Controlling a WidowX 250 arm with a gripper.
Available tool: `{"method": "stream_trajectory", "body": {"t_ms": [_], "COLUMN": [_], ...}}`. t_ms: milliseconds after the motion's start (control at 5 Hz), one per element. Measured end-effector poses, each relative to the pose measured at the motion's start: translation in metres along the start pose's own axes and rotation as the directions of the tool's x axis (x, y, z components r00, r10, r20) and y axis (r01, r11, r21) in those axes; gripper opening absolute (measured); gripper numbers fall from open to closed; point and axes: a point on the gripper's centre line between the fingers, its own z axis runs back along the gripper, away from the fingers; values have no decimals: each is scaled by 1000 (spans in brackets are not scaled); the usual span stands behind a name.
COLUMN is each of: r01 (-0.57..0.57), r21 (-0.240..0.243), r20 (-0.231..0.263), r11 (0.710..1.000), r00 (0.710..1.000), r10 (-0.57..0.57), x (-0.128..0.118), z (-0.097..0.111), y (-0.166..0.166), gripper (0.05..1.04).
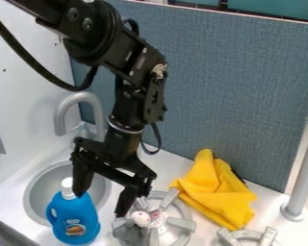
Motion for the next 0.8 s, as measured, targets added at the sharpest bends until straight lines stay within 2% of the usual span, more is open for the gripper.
{"method": "stream_trajectory", "body": {"t_ms": [200,400,600,800], "r01": [2,-20,34,47], "r21": [4,-72,-79,-73], "r20": [-20,3,89,118], "r11": [1000,997,996,996], "r00": [1000,1000,996,992], "r10": [-2,20,-27,-39], "x": [0,26,51,73], "z": [-5,2,11,4], "y": [-1,-21,-55,-84], "gripper": [1009,1009,1009,1009]}}
